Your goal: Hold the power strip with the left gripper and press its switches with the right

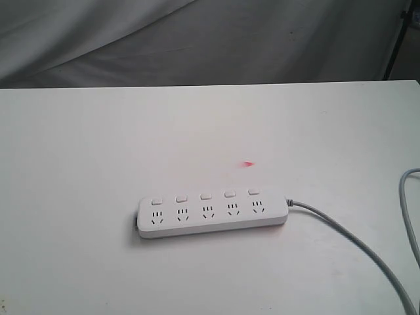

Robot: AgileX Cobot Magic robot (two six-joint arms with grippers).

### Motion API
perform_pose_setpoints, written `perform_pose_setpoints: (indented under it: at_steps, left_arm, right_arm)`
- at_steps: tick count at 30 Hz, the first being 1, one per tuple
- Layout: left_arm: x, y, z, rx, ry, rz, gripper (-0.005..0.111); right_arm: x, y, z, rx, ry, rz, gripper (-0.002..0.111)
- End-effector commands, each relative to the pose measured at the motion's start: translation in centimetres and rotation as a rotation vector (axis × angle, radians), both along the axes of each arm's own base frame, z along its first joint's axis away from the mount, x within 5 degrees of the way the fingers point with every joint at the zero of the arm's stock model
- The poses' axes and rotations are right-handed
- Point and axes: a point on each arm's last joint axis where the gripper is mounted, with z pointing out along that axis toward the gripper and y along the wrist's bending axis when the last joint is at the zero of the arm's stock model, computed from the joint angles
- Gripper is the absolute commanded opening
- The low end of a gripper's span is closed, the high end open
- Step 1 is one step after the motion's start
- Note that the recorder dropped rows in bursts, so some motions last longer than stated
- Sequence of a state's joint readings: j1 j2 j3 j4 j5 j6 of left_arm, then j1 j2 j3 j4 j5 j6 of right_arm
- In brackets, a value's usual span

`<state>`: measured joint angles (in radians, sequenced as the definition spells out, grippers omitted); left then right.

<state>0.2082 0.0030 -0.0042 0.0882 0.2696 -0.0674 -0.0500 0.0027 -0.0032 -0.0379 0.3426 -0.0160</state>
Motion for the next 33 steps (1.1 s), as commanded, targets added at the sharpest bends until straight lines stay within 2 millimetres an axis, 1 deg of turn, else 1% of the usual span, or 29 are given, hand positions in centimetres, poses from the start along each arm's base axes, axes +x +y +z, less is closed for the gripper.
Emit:
perform_pose_setpoints:
  at_steps: [1, 2, 3, 4, 5, 6, 7, 8, 9, 11, 15, 17, 21, 26, 28, 33]
  left_arm:
    - [0.0, -0.1, -0.1, -0.032, -0.012, 0.000, 0.000]
    - [0.0, -0.1, 0.0, -0.030, -0.012, -0.001, 0.000]
    - [0.0, -0.1, 0.5, -0.027, -0.028, -0.001, 0.000]
    - [-0.3, -0.1, 2.4, -0.014, -0.079, -0.002, 0.000]
    - [-0.3, -0.1, 3.3, -0.007, -0.093, -0.003, 0.000]
    - [-0.2, -0.1, 5.1, 0.016, -0.106, -0.005, 0.000]
    - [0.1, -0.1, 6.0, 0.028, -0.095, -0.007, 0.000]
    - [0.6, 0.1, 7.8, 0.039, -0.088, -0.009, 0.000]
    - [1.1, 0.2, 8.6, 0.039, -0.078, -0.009, 0.000]
    - [3.1, 0.6, 11.7, 0.050, -0.039, -0.012, 0.000]
    - [7.2, 1.3, 15.9, 0.103, 0.011, -0.037, 0.000]
    - [9.0, 1.5, 17.6, 0.135, 0.028, -0.071, 0.000]
    - [11.3, 1.5, 18.5, 0.176, 0.080, -0.135, 0.000]
    - [14.0, 1.9, 18.0, 0.204, 0.143, -0.177, 0.000]
    - [15.0, 2.6, 17.5, 0.186, 0.165, -0.164, 0.000]
    - [16.9, 5.2, 15.6, 0.028, 0.206, -0.096, 0.000]
  right_arm:
    - [0.0, 0.0, -0.1, 0.004, -0.001, 0.001, 0.019]
    - [0.0, 0.0, -0.1, 0.004, -0.001, 0.001, 0.019]
    - [0.0, 0.0, -0.1, 0.004, -0.001, 0.001, 0.019]
    - [0.0, 0.0, -0.1, 0.004, -0.001, 0.001, 0.019]
    - [0.0, 0.0, -0.1, 0.004, -0.001, 0.001, 0.019]
    - [0.0, 0.0, -0.1, 0.004, -0.001, 0.001, 0.019]
    - [0.0, 0.0, -0.1, 0.004, -0.001, 0.001, 0.019]
    - [0.0, 0.0, -0.1, 0.004, -0.001, 0.001, 0.019]
    - [0.0, 0.0, -0.1, 0.004, -0.001, 0.001, 0.019]
    - [0.0, 0.0, -0.1, 0.004, -0.001, 0.001, 0.019]
    - [0.0, 0.0, -0.1, 0.004, -0.001, 0.001, 0.019]
    - [0.0, 0.0, -0.1, 0.004, -0.001, 0.001, 0.019]
    - [0.0, 0.0, -0.1, 0.004, -0.001, 0.001, 0.019]
    - [0.0, 0.0, -0.1, 0.004, -0.001, 0.001, 0.019]
    - [0.0, 0.0, -0.1, 0.004, -0.001, 0.001, 0.019]
    - [0.0, 0.0, -0.1, 0.004, -0.001, 0.001, 0.019]
